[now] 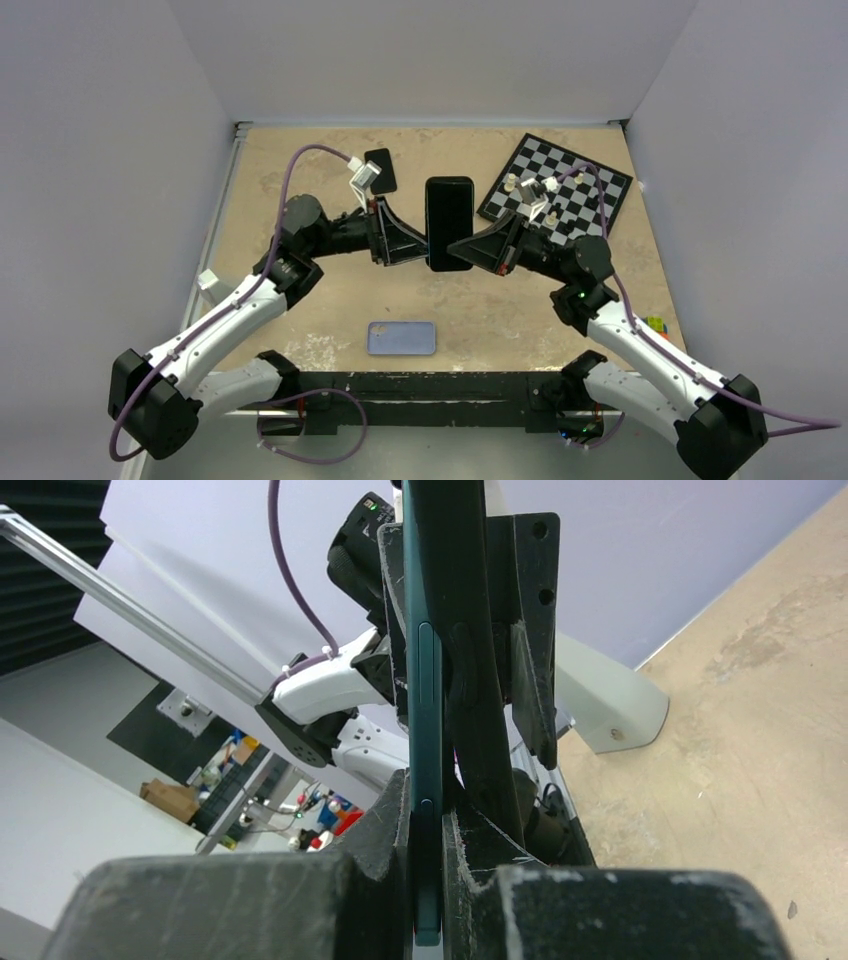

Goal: Take the phone out of the phone case
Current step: Remove the phone case from the phone, then place the phone case at the center of the board.

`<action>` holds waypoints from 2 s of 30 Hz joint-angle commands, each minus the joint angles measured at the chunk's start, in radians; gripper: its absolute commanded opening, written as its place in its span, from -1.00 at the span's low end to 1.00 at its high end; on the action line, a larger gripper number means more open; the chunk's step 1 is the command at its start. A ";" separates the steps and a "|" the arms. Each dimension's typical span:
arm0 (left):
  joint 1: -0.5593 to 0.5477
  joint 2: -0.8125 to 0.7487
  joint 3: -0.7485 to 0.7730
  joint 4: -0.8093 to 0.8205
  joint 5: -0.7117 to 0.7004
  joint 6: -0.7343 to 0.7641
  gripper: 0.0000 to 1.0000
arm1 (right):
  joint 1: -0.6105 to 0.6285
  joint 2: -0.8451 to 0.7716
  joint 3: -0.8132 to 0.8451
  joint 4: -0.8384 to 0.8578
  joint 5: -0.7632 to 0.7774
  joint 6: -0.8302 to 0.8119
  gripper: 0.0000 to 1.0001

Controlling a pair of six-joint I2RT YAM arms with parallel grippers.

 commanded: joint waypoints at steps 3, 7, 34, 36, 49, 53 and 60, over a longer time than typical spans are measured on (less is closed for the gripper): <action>-0.005 0.045 0.116 0.022 -0.051 0.051 -0.16 | -0.001 -0.008 -0.003 0.104 -0.019 0.010 -1.00; 0.004 0.076 0.146 -0.009 -0.094 0.043 -0.43 | 0.003 -0.007 -0.008 0.057 -0.036 -0.011 -1.00; -0.375 -0.332 -0.198 -1.178 -1.076 -0.977 -1.00 | 0.001 -0.237 0.133 -0.577 0.172 -0.361 -1.00; -0.449 -0.272 -0.183 -1.223 -1.104 -1.074 -1.00 | 0.002 -0.233 0.122 -0.561 0.169 -0.351 -1.00; -0.690 -0.070 -0.243 -1.036 -1.243 -1.406 -1.00 | 0.000 -0.239 0.086 -0.565 0.163 -0.343 -1.00; -0.705 -0.024 -0.256 -0.990 -1.270 -1.453 -1.00 | 0.000 -0.246 0.080 -0.566 0.159 -0.339 -1.00; -0.723 -0.009 -0.288 -0.876 -1.319 -1.470 -0.93 | 0.000 -0.262 0.067 -0.568 0.160 -0.335 -1.00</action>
